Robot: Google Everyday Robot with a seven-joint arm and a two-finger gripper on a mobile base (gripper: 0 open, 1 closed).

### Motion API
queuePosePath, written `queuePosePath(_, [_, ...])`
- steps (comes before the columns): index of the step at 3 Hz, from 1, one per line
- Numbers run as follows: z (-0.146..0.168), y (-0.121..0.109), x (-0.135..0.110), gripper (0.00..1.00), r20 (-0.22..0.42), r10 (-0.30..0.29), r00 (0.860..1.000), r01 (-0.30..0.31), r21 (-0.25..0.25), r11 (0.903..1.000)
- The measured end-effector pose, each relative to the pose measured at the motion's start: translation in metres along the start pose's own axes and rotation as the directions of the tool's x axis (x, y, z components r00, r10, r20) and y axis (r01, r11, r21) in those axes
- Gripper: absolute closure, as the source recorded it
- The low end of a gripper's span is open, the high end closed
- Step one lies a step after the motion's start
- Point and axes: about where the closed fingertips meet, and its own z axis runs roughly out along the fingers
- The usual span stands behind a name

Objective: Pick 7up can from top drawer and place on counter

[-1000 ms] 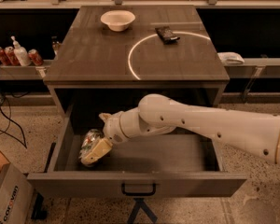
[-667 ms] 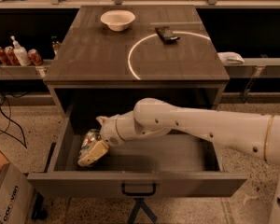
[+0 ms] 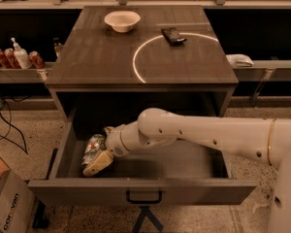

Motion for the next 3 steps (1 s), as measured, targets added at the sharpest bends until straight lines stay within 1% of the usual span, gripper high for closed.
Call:
queuePosePath(1, [-0.0008,-0.0034,0.0051,0.19,-0.002,0.015,1.0,-0.015,0.019,0.9997])
queuePosePath(2, [-0.0049,-0.0061,0.0033,0.41,0.005,0.018,1.0,-0.018,0.034,0.9993])
queuePosePath(3, [-0.0097,-0.0065,-0.0002,0.72,0.031,0.034,0.999,-0.035,0.034,0.9988])
